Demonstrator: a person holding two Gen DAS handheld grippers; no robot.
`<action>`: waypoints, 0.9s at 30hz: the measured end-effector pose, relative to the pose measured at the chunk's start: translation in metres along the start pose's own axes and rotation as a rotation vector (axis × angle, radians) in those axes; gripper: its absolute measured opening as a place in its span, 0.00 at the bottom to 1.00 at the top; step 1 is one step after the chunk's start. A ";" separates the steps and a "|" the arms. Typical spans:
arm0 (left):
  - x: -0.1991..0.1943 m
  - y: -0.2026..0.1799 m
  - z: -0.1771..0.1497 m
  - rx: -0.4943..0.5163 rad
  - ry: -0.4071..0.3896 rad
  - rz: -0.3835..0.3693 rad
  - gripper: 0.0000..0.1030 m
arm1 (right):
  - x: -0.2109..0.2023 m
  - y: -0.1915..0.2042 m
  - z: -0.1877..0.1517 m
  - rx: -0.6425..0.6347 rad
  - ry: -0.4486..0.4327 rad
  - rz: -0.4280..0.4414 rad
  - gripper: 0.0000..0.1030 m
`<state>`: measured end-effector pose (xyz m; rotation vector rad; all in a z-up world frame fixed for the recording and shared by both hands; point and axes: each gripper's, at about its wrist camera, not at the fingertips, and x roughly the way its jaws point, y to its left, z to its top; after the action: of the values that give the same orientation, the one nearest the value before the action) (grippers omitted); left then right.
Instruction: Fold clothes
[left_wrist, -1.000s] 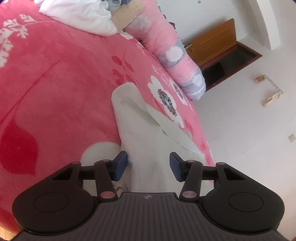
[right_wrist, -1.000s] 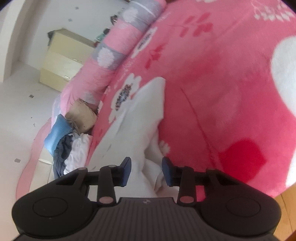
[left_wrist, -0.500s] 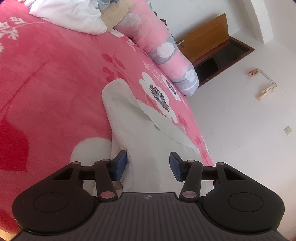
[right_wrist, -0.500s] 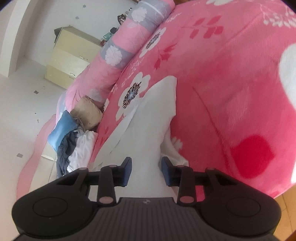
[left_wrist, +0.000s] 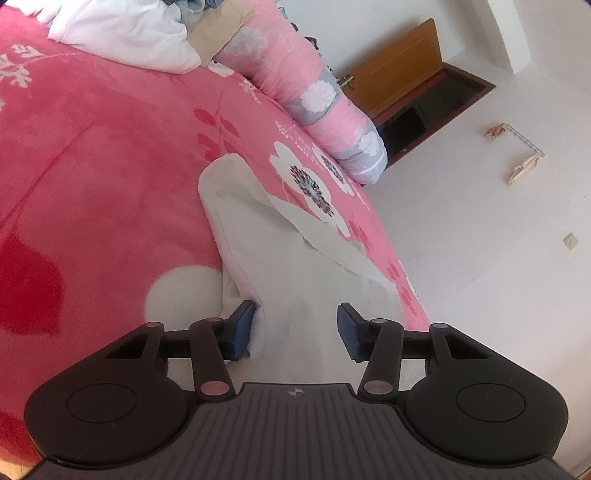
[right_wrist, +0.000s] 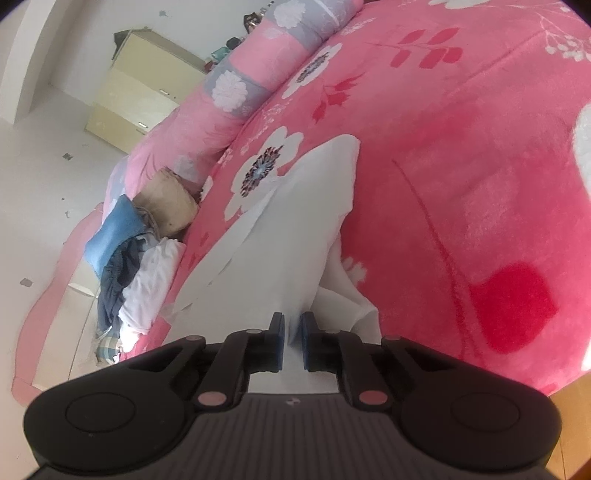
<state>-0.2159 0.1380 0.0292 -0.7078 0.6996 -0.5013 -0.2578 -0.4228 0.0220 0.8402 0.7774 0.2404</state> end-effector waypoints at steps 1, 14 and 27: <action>0.002 0.002 0.001 -0.004 -0.002 -0.001 0.39 | 0.000 0.000 0.000 0.002 -0.004 -0.003 0.06; 0.001 0.004 -0.007 -0.013 -0.053 0.033 0.00 | -0.008 0.000 -0.001 0.005 -0.036 -0.002 0.00; -0.024 0.000 -0.019 0.005 -0.021 0.039 0.00 | -0.028 -0.011 -0.014 0.057 -0.038 0.019 0.00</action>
<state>-0.2459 0.1453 0.0278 -0.6923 0.6907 -0.4591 -0.2885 -0.4350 0.0228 0.9037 0.7440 0.2199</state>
